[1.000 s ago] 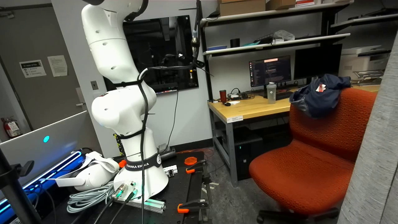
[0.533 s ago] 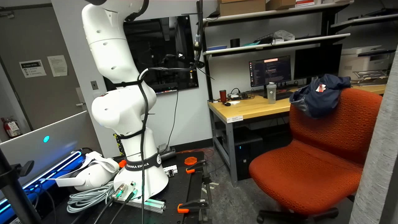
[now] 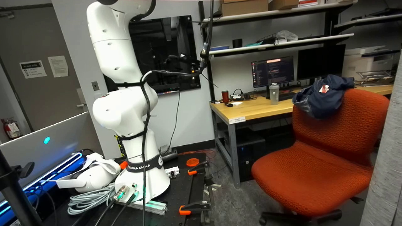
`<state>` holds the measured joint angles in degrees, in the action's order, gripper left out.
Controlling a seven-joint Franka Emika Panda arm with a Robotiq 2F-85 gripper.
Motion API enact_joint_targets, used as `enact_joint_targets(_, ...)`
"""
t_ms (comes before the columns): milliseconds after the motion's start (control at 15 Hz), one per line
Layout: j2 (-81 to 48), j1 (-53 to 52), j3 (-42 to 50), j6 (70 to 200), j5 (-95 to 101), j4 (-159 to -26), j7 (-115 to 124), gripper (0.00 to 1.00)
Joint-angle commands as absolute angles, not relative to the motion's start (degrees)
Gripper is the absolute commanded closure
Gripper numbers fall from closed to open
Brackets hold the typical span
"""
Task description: Slide the curtain to the left
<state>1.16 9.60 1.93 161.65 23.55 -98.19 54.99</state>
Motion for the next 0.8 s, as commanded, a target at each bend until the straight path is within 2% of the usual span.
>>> enact_joint_targets(0,-2.09,8.36,0.48,163.08,24.74,-95.28,58.24,1.0)
enact_joint_targets(333,-1.27,5.22,-3.38,162.19,20.94,-96.55,57.99,0.99)
enact_joint_targets(733,8.97,-0.3,-9.53,162.66,13.43,-109.9,60.52,0.99)
